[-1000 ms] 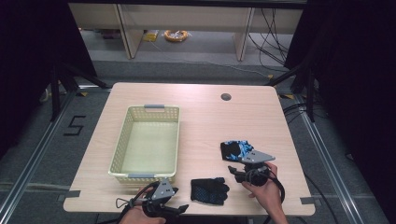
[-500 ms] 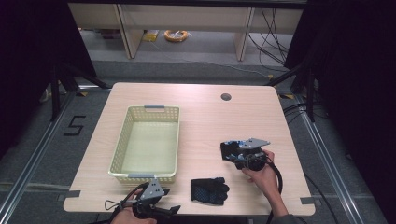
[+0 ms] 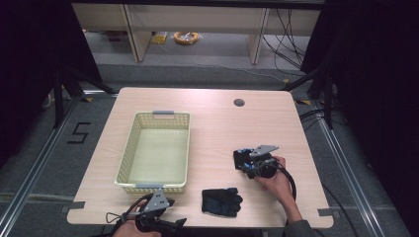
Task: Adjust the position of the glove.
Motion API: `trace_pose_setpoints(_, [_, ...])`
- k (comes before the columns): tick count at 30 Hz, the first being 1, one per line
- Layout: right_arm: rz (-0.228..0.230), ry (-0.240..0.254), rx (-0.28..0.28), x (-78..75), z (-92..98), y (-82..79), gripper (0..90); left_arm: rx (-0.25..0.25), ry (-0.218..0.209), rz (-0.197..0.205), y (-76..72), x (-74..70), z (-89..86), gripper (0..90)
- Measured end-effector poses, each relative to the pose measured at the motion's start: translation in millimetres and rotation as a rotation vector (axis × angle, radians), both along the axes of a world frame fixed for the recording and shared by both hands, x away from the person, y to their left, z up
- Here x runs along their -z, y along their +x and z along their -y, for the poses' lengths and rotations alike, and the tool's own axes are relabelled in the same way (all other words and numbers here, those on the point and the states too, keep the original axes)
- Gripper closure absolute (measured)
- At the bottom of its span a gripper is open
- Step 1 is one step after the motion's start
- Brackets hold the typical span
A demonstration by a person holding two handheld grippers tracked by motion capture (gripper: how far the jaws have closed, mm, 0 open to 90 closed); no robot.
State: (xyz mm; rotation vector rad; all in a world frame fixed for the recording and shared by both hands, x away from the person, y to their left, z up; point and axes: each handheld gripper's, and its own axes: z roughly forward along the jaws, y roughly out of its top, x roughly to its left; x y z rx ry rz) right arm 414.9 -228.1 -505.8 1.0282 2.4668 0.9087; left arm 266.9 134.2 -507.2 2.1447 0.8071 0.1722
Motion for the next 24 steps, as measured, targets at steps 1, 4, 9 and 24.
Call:
trace_pose_setpoints(1, [-0.003,-0.002,-0.013,-1.0,1.7,1.4,52.5,0.016,0.007,0.009,0.6,0.2,-0.2,26.3])
trace_pose_setpoints(4, [0.000,0.025,-0.007,0.5,3.5,2.0,60.1,0.023,0.034,0.016,1.7,0.5,-0.6,26.3])
trace_pose_setpoints(9, [0.003,0.073,-0.026,1.1,7.1,2.6,78.5,0.006,0.008,-0.012,0.0,2.8,1.9,26.6])
trace_pose_setpoints(24, [0.046,0.063,-0.057,-22.4,7.7,-3.2,85.4,0.046,0.024,-0.005,-1.0,3.3,3.0,27.1])
